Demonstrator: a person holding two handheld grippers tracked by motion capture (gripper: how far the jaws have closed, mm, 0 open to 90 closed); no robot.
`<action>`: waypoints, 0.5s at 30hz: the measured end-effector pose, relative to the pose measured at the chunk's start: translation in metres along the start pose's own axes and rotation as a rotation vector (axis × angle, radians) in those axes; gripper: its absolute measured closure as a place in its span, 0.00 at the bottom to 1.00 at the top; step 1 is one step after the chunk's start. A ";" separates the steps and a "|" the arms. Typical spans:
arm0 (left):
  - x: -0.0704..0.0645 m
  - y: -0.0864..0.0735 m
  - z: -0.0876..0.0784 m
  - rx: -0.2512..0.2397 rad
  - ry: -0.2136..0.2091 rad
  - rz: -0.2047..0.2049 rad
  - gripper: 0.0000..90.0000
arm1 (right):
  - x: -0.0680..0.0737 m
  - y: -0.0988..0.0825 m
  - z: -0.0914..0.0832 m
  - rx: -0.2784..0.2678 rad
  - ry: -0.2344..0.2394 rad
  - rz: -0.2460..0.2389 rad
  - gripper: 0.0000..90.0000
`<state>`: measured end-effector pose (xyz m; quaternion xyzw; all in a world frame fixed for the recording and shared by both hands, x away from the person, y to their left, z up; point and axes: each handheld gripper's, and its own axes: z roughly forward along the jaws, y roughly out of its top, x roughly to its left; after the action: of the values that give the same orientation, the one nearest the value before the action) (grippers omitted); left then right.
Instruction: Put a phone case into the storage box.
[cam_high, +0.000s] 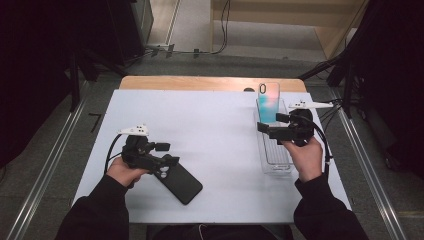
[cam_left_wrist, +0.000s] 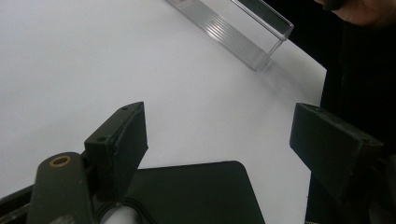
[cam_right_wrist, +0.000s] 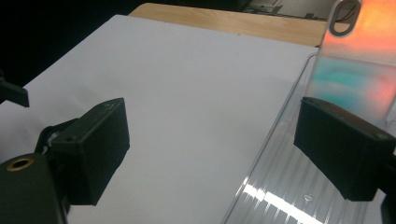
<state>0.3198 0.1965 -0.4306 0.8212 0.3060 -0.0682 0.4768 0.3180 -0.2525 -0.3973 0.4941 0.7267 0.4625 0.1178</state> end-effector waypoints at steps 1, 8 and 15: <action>0.000 0.000 0.000 0.001 0.000 -0.001 0.22 | 0.001 -0.001 0.000 0.000 0.005 -0.004 0.10; -0.002 -0.002 -0.002 -0.004 0.008 -0.008 0.22 | 0.009 -0.006 -0.002 0.015 0.020 -0.014 0.10; -0.004 -0.005 -0.007 -0.015 0.016 -0.021 0.22 | 0.016 -0.011 -0.004 0.027 0.040 -0.044 0.10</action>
<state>0.3125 0.2026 -0.4294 0.8148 0.3191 -0.0646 0.4797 0.3009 -0.2425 -0.3991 0.4699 0.7459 0.4599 0.1067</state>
